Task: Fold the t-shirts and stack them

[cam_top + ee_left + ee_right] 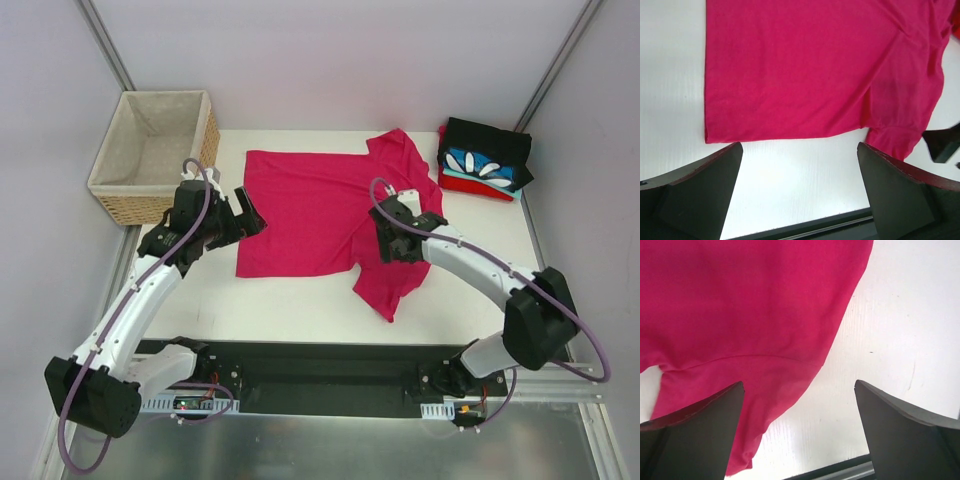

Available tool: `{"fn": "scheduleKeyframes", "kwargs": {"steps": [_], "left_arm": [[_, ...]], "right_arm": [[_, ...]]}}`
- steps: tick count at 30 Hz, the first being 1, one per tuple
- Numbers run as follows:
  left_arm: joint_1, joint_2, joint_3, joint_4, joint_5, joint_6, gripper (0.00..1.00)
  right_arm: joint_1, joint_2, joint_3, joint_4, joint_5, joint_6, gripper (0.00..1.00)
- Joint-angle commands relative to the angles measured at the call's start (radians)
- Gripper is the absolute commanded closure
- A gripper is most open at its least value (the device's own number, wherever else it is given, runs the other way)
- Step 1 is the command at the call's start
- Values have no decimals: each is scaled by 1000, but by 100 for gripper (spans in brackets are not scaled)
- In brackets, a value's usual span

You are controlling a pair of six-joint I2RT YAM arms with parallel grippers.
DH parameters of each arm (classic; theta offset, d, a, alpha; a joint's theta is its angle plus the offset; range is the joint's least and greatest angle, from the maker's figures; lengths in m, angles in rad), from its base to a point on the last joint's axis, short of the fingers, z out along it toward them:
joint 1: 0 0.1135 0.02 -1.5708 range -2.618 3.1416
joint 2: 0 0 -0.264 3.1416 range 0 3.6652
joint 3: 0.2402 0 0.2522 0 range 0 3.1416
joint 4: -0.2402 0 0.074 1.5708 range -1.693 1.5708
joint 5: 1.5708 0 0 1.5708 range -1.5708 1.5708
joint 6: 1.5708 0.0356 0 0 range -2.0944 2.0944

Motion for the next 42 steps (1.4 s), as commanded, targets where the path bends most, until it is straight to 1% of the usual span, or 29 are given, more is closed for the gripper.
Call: {"fn": "scheduleKeyframes", "kwargs": {"steps": [1,7,16,20,26,28,30,31,34,37,40,42], "left_arm": [[7,-40,-16,3,-17,-2,1],[7,-38,-44,3,-2,-1,1],[7,-58,-79,3,-8,8,1],[7,-55,-79,4,-12,11,1],[7,-56,-74,3,-19,8,1],[7,-56,-73,3,-20,7,1],[7,-56,-71,4,-19,2,1],[7,-55,-71,4,-18,-1,1],[7,-55,-73,4,-17,-5,1],[7,-50,-76,3,-22,-7,1],[7,-37,-74,4,-22,-1,1],[7,-32,-76,4,-20,-1,1]], "right_arm": [[60,107,42,-85,154,54,3],[114,206,40,-130,180,126,4],[179,272,10,-220,229,240,4],[192,312,-1,-297,257,318,4],[194,361,-13,-355,261,414,3],[195,393,10,-428,287,456,3],[195,419,31,-461,298,497,3],[195,452,51,-525,303,528,4],[195,543,102,-645,307,623,3],[198,591,131,-731,313,706,3],[202,569,116,-734,320,738,3],[202,517,111,-731,314,741,3]]}}
